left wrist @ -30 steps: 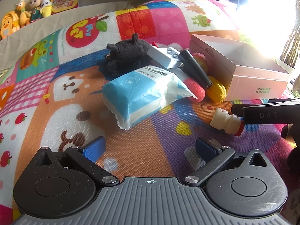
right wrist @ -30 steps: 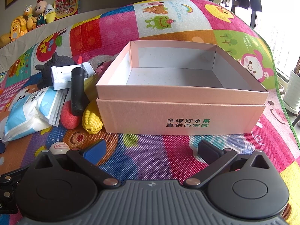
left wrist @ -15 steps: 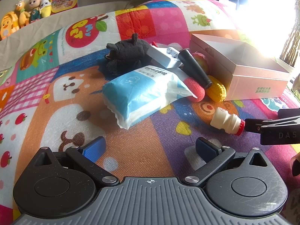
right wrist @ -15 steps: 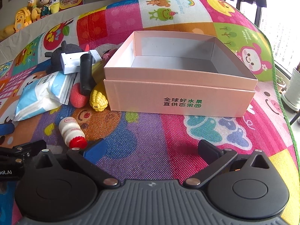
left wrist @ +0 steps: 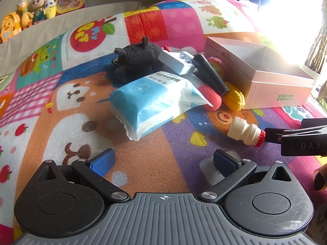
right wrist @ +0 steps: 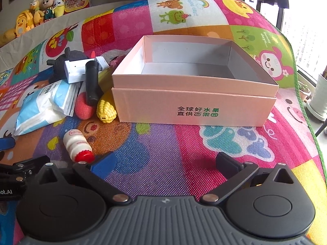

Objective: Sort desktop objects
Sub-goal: 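Move the right tool toward the white yogurt bottle with red cap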

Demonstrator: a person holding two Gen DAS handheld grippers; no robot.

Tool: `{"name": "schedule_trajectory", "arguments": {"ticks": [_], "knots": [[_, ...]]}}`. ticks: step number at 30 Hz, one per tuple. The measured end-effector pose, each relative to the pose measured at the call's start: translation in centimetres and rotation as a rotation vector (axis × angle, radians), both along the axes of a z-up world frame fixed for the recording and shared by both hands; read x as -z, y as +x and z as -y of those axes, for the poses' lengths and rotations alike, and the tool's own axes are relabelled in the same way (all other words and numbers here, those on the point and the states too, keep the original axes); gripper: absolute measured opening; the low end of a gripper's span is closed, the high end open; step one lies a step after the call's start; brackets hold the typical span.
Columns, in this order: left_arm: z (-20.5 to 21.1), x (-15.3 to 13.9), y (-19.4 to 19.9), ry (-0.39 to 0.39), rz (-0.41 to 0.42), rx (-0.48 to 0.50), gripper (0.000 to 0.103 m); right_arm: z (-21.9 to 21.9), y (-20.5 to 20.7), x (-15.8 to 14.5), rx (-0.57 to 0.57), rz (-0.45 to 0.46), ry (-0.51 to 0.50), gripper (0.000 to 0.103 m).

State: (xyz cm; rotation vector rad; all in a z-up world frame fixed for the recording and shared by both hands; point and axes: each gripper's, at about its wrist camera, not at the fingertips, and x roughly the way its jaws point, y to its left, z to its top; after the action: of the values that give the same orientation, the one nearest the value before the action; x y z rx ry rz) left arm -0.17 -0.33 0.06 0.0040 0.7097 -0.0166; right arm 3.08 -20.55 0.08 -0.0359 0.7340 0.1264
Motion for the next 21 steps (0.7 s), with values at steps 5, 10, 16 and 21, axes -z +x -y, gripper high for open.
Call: {"name": "schedule_trajectory", "arguments": {"ticks": [5, 10, 16, 21], "knots": [[-0.02, 0.0, -0.01, -0.001, 0.0, 0.0, 0.103, 0.1, 0.03, -0.02, 0.001, 0.0, 0.006, 0.103], [-0.01, 0.01, -0.01, 0.001, -0.001, 0.001, 0.103, 0.16, 0.1, -0.02, 0.001, -0.004, 0.008, 0.103], [-0.12, -0.04, 0.06, 0.005, -0.018, 0.003, 0.103, 0.08, 0.24, -0.12, -0.005, -0.02, 0.003, 0.103], [0.01, -0.08, 0.12, 0.011, -0.023, 0.003, 0.103, 0.04, 0.21, -0.16, -0.021, -0.019, -0.005, 0.103]]}}
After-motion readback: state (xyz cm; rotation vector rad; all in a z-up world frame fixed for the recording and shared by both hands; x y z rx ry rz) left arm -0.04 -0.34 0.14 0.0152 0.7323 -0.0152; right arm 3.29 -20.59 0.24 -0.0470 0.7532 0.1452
